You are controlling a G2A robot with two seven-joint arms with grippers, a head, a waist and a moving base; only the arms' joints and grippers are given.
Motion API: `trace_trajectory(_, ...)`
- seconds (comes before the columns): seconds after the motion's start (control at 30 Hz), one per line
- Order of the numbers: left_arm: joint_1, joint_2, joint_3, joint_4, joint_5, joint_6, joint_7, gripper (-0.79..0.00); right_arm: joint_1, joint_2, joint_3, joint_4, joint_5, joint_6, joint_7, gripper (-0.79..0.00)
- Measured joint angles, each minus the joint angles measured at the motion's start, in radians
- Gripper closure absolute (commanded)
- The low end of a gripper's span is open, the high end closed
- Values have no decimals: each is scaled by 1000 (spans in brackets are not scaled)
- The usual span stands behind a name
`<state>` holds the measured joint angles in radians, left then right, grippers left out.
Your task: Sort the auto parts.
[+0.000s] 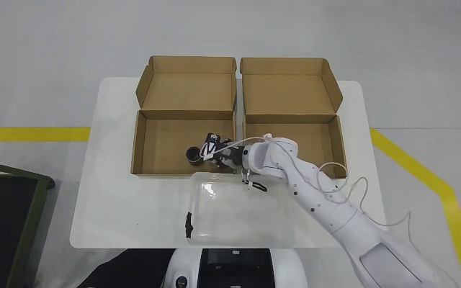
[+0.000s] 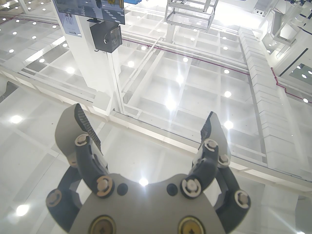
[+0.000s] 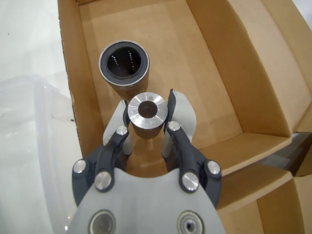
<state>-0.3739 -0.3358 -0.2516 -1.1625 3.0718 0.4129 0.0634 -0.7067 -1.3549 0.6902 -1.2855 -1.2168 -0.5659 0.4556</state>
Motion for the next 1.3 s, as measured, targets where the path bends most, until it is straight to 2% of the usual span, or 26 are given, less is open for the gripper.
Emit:
trace_trajectory(0.17, 0, 0, 0, 0, 0, 0, 0, -785, 6, -6, -3, 14, -5, -6, 8, -311)
trace_trajectory(0.4, 0, 0, 0, 0, 0, 0, 0, -785, 9, -11, 3, 19, -16, -9, 12, -416)
trace_trajectory(0.57, 0, 0, 0, 0, 0, 0, 0, -785, 4, -8, 23, -13, -27, -11, 8, -422)
trace_trajectory(0.8, 0, 0, 0, 0, 0, 0, 0, -785, -37, 13, 85, -148, -49, -24, 1, -443)
trace_trajectory(0.87, 0, 0, 0, 0, 0, 0, 0, -785, -57, 20, 106, -194, -50, -31, -2, -542)
trace_trajectory(1.0, 0, 0, 0, 0, 0, 0, 0, -785, -121, 41, 166, -317, -52, -45, -11, -582)
trace_trajectory(1.1, 0, 0, 0, 0, 0, 0, 0, -785, -179, 58, 219, -405, -52, -56, -25, -653)
trace_trajectory(1.13, 0, 0, 0, 0, 0, 0, 0, -785, -198, 63, 235, -431, -55, -61, -28, -690)
trace_trajectory(1.17, 0, 0, 0, 0, 0, 0, 0, -785, -218, 68, 252, -457, -56, -64, -34, -773)
trace_trajectory(1.3, 0, 0, 0, 0, 0, 0, 0, -785, -316, 91, 339, -567, -54, -80, -73, -785)
